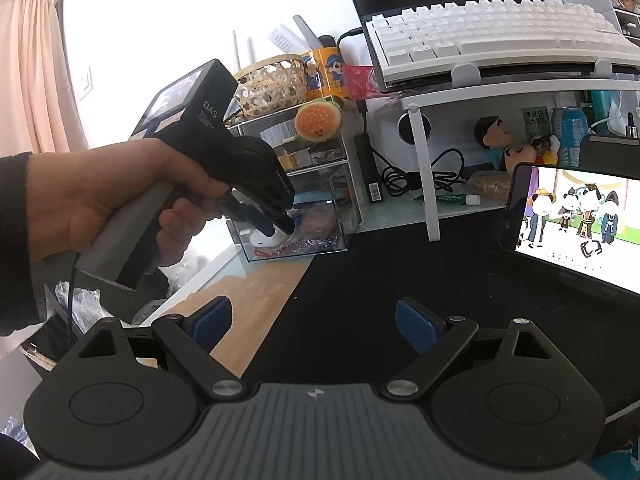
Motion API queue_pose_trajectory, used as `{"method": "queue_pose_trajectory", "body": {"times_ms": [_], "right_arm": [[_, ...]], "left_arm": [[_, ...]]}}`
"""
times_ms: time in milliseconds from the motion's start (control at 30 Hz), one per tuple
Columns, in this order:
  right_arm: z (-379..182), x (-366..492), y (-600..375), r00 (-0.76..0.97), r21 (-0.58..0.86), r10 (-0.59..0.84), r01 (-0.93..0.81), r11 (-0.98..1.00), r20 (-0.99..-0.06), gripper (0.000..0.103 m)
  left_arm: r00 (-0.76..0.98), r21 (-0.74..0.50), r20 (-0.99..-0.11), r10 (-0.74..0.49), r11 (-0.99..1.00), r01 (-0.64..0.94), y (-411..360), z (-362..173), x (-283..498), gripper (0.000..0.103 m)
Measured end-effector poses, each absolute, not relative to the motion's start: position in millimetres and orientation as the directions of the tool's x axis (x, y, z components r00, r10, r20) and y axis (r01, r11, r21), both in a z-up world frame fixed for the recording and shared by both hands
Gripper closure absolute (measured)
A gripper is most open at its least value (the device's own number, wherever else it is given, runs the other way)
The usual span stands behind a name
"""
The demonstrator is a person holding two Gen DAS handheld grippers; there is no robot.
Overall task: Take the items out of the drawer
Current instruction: 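Pull the bottom clear drawer outward with the left gripper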
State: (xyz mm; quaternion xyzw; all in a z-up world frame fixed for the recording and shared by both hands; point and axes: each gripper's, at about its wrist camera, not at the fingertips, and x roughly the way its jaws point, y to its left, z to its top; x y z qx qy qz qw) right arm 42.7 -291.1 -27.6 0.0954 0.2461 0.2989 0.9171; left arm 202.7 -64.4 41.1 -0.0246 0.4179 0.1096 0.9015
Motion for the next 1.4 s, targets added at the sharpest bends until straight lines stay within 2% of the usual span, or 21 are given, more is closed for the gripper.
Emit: {"method": "queue_pose_trajectory", "body": {"times_ms": [1133,1200,1233,1400], "right_arm": [[-32.4,43.3,-289.6,0.687,0.315,0.594,-0.504,0.805,-0.418,0.011],[-31.7,42.4,-290.2,0.688,0.313,0.594,-0.505,0.804,-0.417,0.011],[-31.2,42.1,-290.7,0.689,0.312,0.594,-0.506,0.804,-0.415,0.011],[-30.1,43.5,-294.2,0.694,0.322,0.590,-0.495,0.807,-0.412,0.011]], "left_arm": [[0.654,-0.012,-0.749,0.110,0.984,-0.179,-67.7,39.2,157.8,0.085],[0.656,-0.014,-0.748,0.103,0.985,-0.171,-67.9,40.0,156.2,0.092],[0.657,-0.015,-0.747,0.100,0.986,-0.167,-68.0,40.4,155.4,0.103],[0.657,-0.010,-0.748,0.093,0.988,-0.152,-74.2,45.2,151.9,0.103]]}}
